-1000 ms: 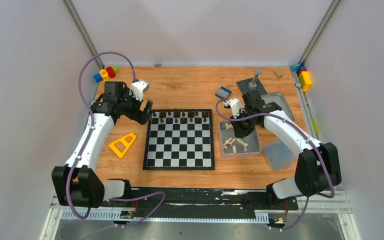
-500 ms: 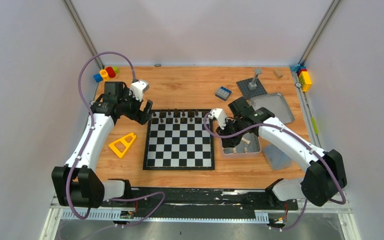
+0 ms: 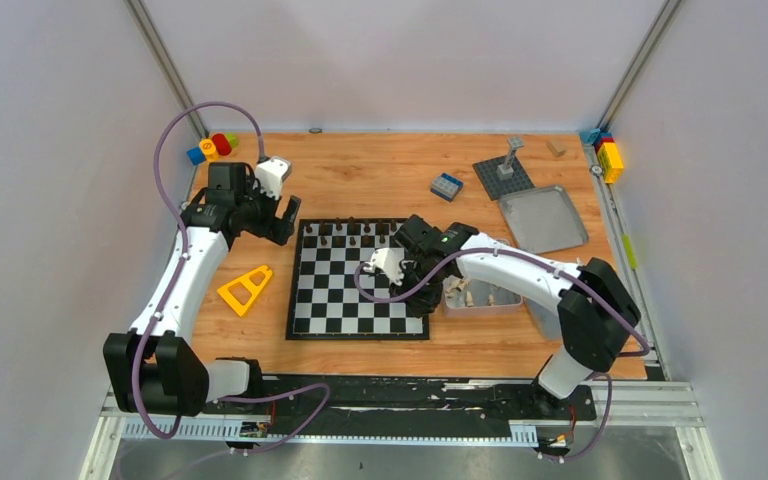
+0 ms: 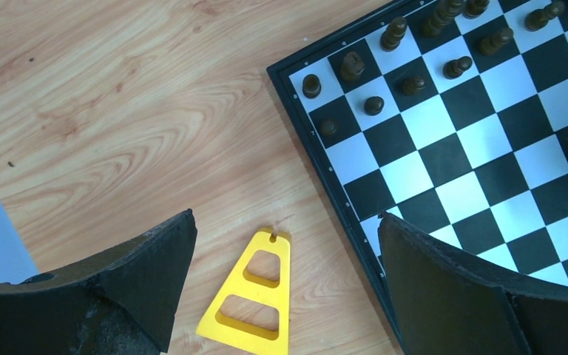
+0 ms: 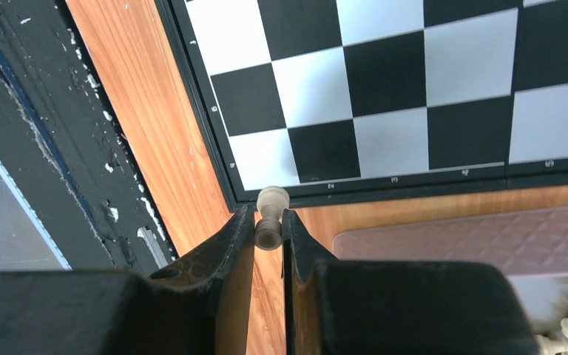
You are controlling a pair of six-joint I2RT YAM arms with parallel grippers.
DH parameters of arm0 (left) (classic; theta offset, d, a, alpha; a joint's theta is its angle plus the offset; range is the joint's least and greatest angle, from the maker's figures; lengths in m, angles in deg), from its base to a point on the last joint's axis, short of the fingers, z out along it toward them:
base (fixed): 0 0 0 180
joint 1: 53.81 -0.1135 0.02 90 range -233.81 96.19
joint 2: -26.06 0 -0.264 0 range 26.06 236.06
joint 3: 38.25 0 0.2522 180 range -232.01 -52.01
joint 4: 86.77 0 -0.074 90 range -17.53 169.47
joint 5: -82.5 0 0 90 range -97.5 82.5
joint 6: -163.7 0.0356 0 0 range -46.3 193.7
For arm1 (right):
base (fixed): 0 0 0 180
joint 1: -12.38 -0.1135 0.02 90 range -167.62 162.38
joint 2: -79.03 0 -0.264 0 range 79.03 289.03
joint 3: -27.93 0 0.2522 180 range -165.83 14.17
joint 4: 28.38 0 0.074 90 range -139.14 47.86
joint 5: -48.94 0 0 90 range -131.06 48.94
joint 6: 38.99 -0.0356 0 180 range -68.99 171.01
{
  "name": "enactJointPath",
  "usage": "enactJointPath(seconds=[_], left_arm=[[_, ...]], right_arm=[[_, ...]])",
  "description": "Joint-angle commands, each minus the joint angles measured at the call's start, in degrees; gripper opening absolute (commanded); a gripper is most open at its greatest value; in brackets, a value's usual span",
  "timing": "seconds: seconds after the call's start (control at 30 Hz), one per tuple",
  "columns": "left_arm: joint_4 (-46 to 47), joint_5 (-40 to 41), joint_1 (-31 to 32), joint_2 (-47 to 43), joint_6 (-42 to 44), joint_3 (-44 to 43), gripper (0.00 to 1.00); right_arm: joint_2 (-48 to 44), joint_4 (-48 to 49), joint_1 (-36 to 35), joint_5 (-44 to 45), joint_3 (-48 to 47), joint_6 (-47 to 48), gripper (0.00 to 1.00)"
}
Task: Set up the chess pieces on the board
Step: Place the chess piece on the chessboard.
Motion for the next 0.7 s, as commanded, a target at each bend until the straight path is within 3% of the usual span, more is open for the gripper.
enactJointPath(seconds=[0.0,0.47,0.53,0.67], left_arm=[[1.83,2.88,0.26,-1.28,-1.12,0.04,1.0],[2.35,2.99,0.3,-1.72,-0.8,0.46,1.0],[2.46,3.06,0.32,-1.65,-0.77,0.51,1.0],[2.53,3.24,0.24,-1.64,-0.7,0.62,1.0]], right_arm=[[2.86,0.93,-2.36,2.75,-4.0,0.74,0.11],[7.81,-0.18,-5.91,4.42,-5.4,0.44,0.16],[7.86,-0.24,-6.08,4.24,-5.19,0.08,0.25],[6.44,-0.12,-6.08,5.49,-4.49,-0.18,0.55]])
